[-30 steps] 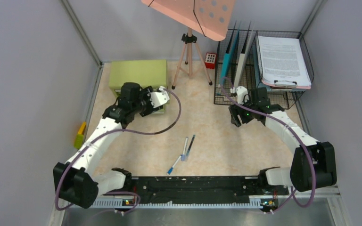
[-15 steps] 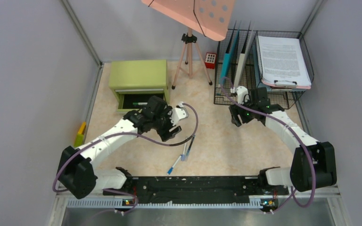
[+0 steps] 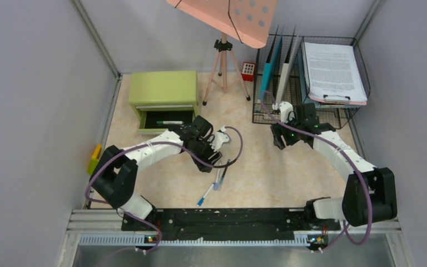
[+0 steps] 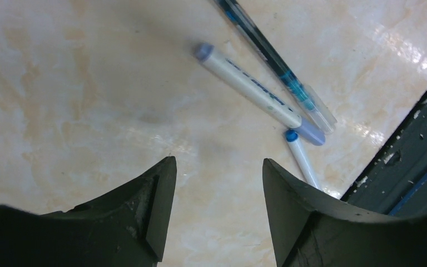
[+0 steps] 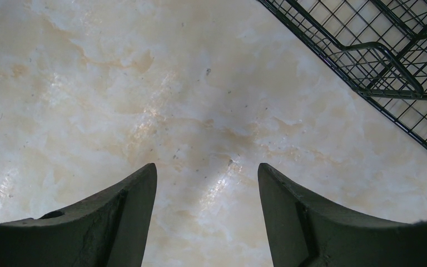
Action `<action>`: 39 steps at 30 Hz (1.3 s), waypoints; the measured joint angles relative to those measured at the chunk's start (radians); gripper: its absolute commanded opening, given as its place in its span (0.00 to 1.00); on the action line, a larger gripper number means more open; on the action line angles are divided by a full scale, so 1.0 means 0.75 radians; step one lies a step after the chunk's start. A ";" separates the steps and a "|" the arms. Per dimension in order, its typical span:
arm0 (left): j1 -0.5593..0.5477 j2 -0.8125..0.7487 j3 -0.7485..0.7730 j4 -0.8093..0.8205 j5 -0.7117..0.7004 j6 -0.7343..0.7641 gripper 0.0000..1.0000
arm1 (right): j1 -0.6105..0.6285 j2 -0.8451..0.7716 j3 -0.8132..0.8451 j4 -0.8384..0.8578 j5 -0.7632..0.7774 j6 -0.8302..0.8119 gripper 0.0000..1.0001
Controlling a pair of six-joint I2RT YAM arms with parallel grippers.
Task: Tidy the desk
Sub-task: Pick up the stationery from the corner of the board.
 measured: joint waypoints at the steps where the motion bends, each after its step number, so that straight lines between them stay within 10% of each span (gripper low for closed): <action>1: -0.013 0.002 0.000 -0.011 0.004 0.001 0.64 | 0.000 0.000 0.000 -0.001 0.000 0.000 0.66; 19: -0.430 -0.032 -0.137 -0.090 -0.126 0.061 0.67 | 0.000 0.000 0.000 -0.001 0.001 -0.001 0.66; 39: -0.513 0.037 -0.154 -0.044 -0.441 0.056 0.58 | 0.000 0.002 0.000 -0.001 0.001 -0.005 0.66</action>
